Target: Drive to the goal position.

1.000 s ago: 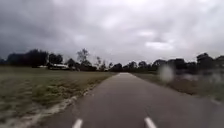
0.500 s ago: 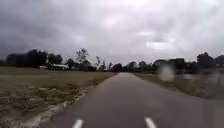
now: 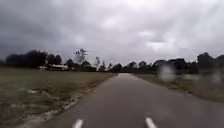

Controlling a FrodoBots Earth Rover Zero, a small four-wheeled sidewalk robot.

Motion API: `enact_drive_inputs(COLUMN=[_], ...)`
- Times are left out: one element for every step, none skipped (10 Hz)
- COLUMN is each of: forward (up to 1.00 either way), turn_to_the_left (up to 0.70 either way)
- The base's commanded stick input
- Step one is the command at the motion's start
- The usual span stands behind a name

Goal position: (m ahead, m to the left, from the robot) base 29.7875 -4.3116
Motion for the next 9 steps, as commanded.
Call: enact_drive_inputs(forward=[0.84,0.84,0.84,0.84,0.84,0.84,0.84,0.84,0.84], turn_to_the_left=[0.03,0.03,0.03,0.03,0.03,0.03,0.03,0.03,0.03])
